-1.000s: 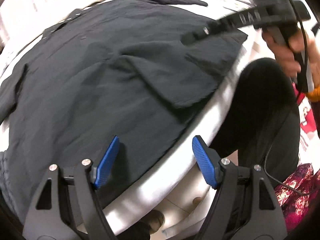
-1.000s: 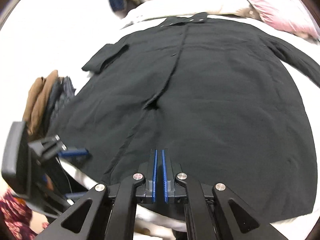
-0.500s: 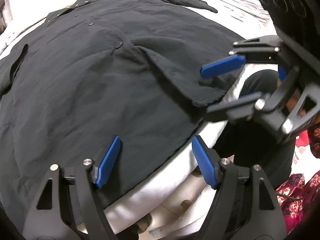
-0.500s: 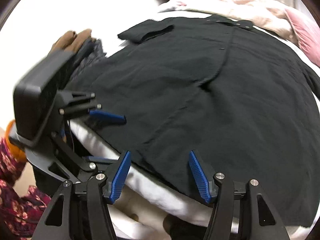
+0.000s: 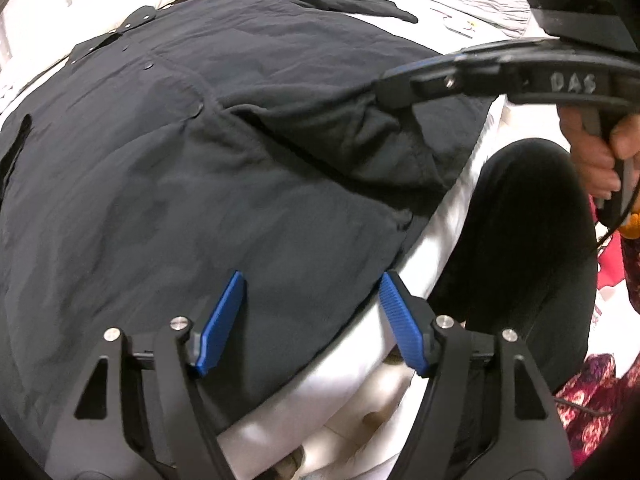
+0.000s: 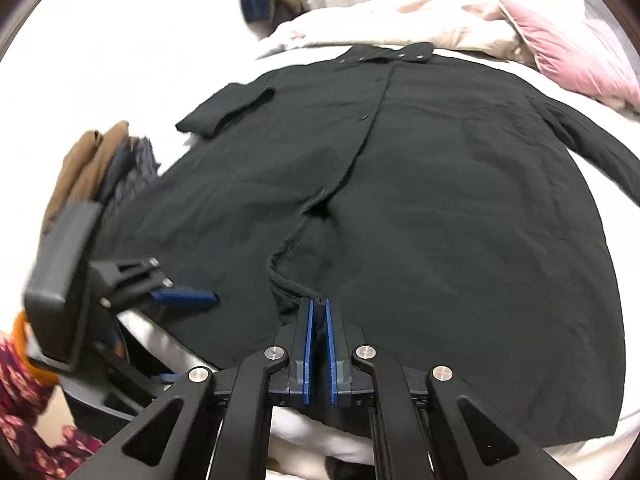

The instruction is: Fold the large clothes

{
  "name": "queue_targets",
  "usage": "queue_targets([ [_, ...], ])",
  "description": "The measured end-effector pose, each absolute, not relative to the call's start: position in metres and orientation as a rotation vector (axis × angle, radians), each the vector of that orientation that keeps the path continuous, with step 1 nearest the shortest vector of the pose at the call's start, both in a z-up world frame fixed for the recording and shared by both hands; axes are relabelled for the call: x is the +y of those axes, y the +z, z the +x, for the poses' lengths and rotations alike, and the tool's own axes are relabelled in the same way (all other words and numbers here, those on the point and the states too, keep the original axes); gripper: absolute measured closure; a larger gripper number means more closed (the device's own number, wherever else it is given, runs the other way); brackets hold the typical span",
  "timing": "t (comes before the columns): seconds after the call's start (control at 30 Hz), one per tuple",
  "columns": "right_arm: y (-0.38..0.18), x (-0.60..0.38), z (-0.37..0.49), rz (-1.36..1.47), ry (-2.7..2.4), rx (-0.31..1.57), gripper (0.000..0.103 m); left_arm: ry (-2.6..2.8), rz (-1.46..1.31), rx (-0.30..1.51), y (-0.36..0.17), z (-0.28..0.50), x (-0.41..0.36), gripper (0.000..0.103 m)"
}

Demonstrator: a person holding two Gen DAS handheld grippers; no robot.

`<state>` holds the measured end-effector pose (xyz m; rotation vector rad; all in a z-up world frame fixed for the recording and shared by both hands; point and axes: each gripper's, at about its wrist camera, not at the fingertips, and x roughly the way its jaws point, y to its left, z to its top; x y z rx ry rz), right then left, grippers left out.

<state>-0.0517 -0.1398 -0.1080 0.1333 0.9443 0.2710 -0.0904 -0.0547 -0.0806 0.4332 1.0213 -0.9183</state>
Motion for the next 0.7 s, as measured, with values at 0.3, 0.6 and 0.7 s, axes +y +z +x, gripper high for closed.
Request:
queue_targets([
  [0.3, -0.095, -0.147, -0.058, 0.187, 0.333, 0.903, 0.098, -0.948, 0.130, 1.003, -0.053, -0.074, -0.024, 0.093],
  [0.6, -0.103, -0.092, -0.061, 0.211, 0.620, 0.975, 0.097, -1.048, -0.196, 0.886, 0.009, -0.057, 0.018, 0.093],
  [0.7, -0.128, -0.079, -0.058, 0.184, 0.644, 1.101, 0.090, -1.091, -0.166, 0.929, -0.001, -0.061, 0.003, 0.091],
])
